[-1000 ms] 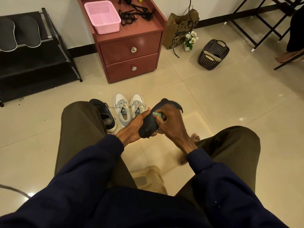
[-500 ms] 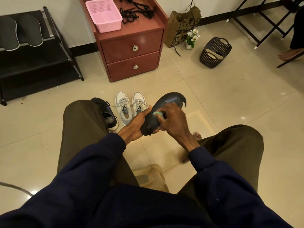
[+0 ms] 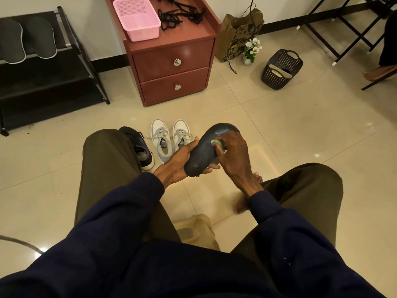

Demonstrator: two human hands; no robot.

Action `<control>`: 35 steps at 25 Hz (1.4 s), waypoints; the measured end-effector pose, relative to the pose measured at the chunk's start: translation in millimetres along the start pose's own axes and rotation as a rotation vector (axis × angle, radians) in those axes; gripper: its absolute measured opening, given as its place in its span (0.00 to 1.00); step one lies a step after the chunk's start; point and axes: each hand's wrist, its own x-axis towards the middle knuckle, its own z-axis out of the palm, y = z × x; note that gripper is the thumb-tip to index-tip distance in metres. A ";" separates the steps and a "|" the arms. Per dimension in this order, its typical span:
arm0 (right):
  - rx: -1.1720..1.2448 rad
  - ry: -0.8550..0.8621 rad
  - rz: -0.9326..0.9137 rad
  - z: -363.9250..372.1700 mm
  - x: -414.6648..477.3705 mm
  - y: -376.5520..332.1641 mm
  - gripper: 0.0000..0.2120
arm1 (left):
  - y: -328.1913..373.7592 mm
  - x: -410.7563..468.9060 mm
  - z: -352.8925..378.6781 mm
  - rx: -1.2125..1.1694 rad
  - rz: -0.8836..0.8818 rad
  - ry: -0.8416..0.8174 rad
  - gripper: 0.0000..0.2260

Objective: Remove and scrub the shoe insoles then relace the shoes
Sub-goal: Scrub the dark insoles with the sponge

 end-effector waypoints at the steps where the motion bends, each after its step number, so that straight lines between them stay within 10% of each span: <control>1: 0.035 -0.041 -0.020 1.3 -2.6 -3.8 0.07 | -0.2 0.2 1.0 -0.035 0.002 0.017 0.21; 5: 0.082 -0.352 -0.294 6.4 -16.0 -36.4 0.02 | -0.7 4.7 -8.3 -0.033 0.016 0.078 0.32; 10: -0.133 -0.099 -0.171 -5.3 -2.0 -20.2 0.04 | 0.0 10.0 -9.0 -0.170 0.065 0.050 0.27; 14: -0.026 -0.378 -0.332 3.0 -16.7 -35.5 0.02 | -0.9 11.5 -13.8 -0.102 0.047 0.096 0.28; 27: -0.425 -0.084 -0.215 1.8 -6.0 -32.1 0.02 | 2.0 14.6 -14.8 -0.120 0.142 0.072 0.30; 32: -0.120 -0.381 -0.366 2.1 -15.4 -44.4 0.00 | -0.4 13.9 -15.4 -0.021 0.122 0.080 0.24; 35: -0.372 -0.153 -0.236 -1.5 -1.9 -30.7 0.03 | -0.7 15.1 -14.4 -0.013 0.169 0.065 0.20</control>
